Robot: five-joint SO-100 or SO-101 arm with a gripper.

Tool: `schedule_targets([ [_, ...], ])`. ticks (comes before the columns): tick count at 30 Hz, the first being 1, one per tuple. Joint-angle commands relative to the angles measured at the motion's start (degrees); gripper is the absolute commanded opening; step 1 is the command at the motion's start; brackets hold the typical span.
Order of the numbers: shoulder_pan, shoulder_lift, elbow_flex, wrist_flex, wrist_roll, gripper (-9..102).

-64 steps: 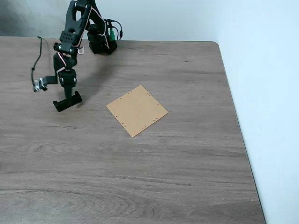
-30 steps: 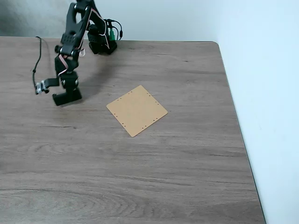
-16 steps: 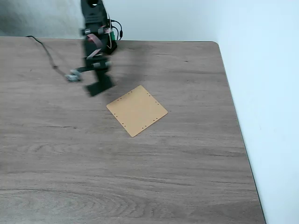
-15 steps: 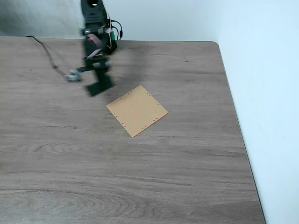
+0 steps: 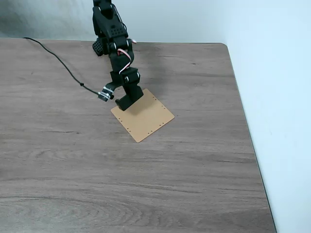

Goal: Grasp a black block and then place it on the board.

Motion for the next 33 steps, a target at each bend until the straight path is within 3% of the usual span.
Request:
schedule_targets([
  [1, -0.97, -0.09, -3.25, -1.14, -1.93, 0],
  [26, -2.81, -5.8, 4.92, -7.82, -5.1, 0],
  [30, -3.08, -5.89, 5.54, -8.09, -6.59, 15],
  [33, -3.34, -5.89, 5.54, -8.0, -7.21, 18],
])
